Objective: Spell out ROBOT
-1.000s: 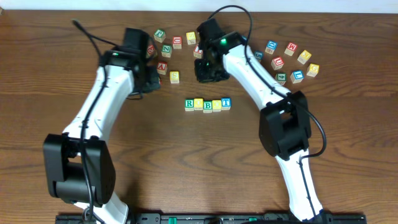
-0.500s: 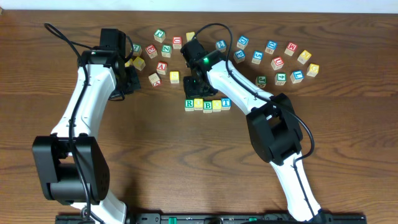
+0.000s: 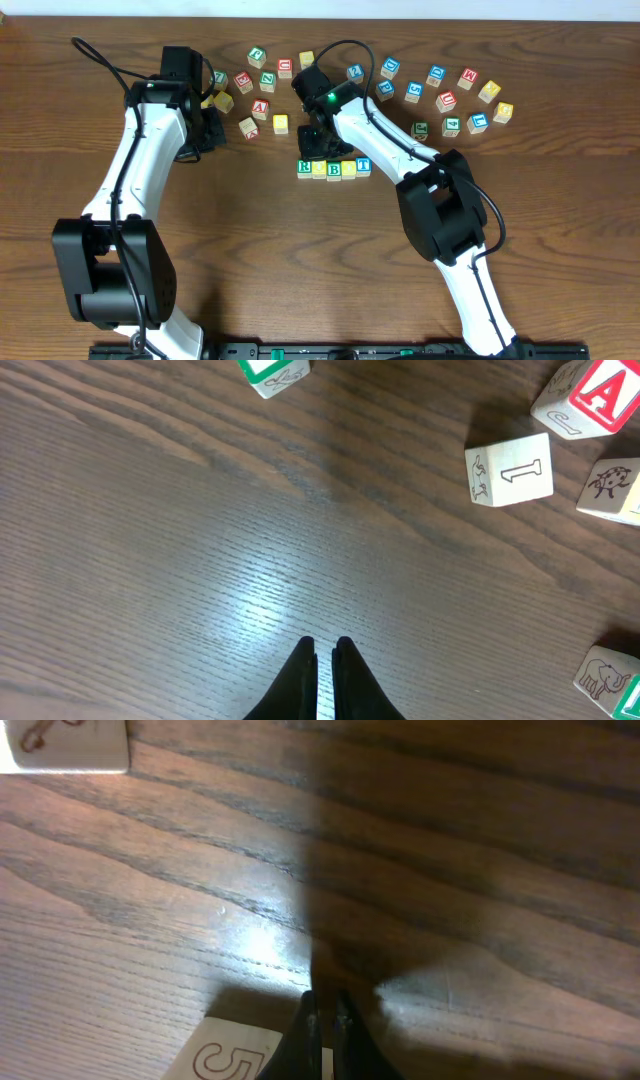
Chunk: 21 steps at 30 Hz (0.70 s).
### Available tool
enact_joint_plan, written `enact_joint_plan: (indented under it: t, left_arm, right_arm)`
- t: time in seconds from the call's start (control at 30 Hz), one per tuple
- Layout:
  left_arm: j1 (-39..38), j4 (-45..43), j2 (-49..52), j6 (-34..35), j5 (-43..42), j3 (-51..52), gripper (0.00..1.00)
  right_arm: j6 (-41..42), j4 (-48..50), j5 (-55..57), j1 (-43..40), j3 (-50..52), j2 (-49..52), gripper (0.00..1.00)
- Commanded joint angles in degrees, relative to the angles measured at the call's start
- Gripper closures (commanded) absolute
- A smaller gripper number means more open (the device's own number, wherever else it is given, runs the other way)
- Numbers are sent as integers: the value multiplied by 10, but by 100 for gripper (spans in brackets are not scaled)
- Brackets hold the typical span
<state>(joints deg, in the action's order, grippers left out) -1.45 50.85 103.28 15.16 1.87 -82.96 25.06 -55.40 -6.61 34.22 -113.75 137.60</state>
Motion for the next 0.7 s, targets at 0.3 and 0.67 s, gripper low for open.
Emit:
enact_joint_plan:
  t: [0.3, 0.67]
  left_arm:
    - [1, 3, -7, -5, 7, -6, 92]
    - [1, 3, -7, -5, 7, -6, 92]
  right_arm:
    - [6, -6, 2, 4, 4, -21, 99]
    - [-62, 66, -57, -3, -10, -21, 90]
